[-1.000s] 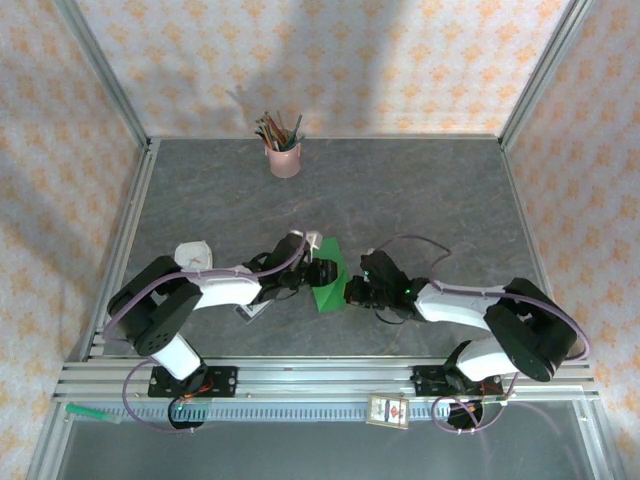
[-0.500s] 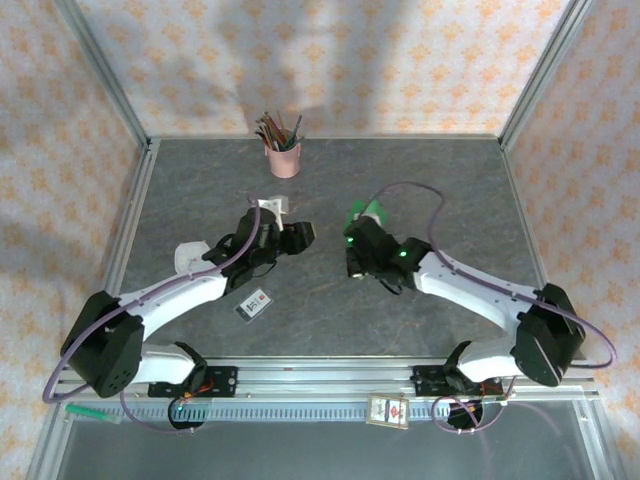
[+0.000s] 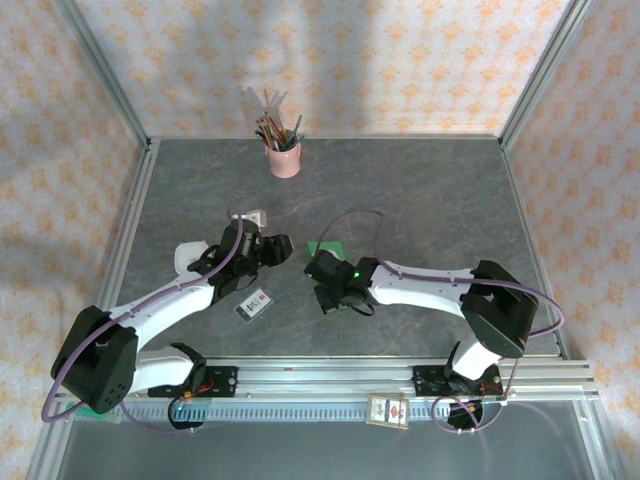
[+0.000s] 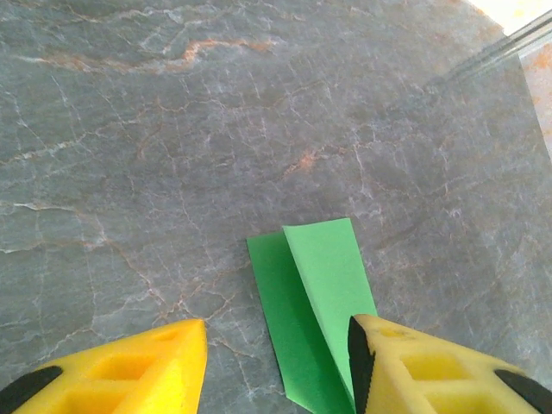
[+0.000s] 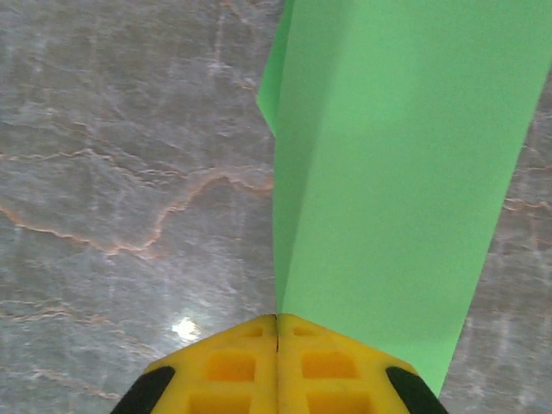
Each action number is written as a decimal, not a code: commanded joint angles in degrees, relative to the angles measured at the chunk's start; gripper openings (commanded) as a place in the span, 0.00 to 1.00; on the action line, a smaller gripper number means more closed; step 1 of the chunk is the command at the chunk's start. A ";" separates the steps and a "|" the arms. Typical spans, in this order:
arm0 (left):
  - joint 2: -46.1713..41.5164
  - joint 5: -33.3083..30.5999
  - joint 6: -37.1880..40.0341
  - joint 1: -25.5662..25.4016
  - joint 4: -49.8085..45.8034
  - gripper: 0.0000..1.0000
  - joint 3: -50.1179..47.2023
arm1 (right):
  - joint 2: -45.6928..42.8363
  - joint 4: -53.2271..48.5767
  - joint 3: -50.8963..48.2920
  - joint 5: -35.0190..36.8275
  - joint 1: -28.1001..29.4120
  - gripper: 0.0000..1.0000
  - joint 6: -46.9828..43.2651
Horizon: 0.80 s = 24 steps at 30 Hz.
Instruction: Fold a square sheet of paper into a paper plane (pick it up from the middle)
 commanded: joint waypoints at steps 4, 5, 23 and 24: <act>2.18 6.94 -3.35 0.23 3.84 0.48 -0.49 | -1.80 6.35 -3.51 -4.63 0.35 0.10 1.39; 2.84 8.30 -4.32 0.27 5.19 0.47 -0.53 | -1.98 7.38 -4.04 -4.76 0.35 0.11 1.39; 26.48 18.13 -6.02 -2.64 8.09 0.40 15.01 | -3.27 18.64 -10.00 -3.88 0.36 0.14 0.17; 27.90 18.15 -5.62 -2.72 7.68 0.40 15.96 | -3.35 19.03 -10.23 -3.67 0.30 0.13 0.21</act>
